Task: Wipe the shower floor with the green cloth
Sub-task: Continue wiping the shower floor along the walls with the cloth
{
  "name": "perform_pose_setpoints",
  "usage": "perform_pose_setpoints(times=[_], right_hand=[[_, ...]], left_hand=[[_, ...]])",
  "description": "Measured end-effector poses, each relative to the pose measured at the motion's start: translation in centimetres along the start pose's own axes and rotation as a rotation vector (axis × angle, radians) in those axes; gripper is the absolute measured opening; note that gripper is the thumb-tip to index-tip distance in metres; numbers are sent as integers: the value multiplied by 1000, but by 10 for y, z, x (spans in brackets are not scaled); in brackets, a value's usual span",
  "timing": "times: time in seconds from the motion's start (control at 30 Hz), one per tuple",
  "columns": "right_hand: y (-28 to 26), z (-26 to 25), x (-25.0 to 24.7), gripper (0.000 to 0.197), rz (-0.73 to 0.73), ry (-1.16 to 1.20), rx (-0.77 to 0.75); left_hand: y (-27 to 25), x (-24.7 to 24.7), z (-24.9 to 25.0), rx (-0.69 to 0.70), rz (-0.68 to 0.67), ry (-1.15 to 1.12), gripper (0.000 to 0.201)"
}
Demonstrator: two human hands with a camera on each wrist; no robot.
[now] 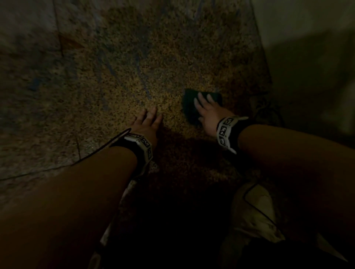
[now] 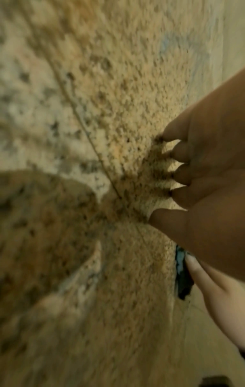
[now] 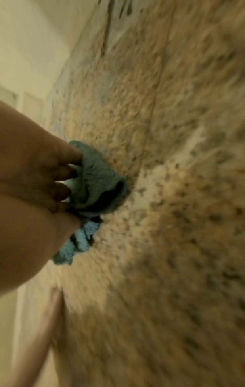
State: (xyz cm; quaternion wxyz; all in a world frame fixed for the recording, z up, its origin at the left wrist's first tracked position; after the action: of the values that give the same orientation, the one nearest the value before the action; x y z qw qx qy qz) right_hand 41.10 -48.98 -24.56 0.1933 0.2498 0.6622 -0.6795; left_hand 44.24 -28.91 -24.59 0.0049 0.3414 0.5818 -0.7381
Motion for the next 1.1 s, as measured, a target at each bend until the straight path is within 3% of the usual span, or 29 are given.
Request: perform_pose_setpoints(times=[0.4, 0.57, 0.83, 1.1], right_hand=[[-38, 38, 57, 62, -83, -108, -78], [-31, 39, 51, 61, -12, -75, -83], [-1, 39, 2, 59, 24, 57, 9], [-37, 78, 58, 68, -37, -117, -180]], left_hand=[[7, -12, 22, 18, 21, 79, 70], [8, -10, 47, 50, -20, 68, 69], [21, -17, 50, -16, 40, 96, 71], [25, -38, 70, 74, 94, 105, 64]])
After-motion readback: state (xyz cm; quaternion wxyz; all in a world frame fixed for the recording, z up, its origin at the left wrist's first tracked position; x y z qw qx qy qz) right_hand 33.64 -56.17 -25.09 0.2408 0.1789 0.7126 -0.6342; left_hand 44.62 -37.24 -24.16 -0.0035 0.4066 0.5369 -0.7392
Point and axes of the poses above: each hand's wrist, its own y-axis towards the middle knuckle, its own x-axis out of the palm, z = x × y, the point moved 3 cm from there along y, towards the middle knuckle, and after that the axes turned 3 degrees about -z, right-handed, at the moved point
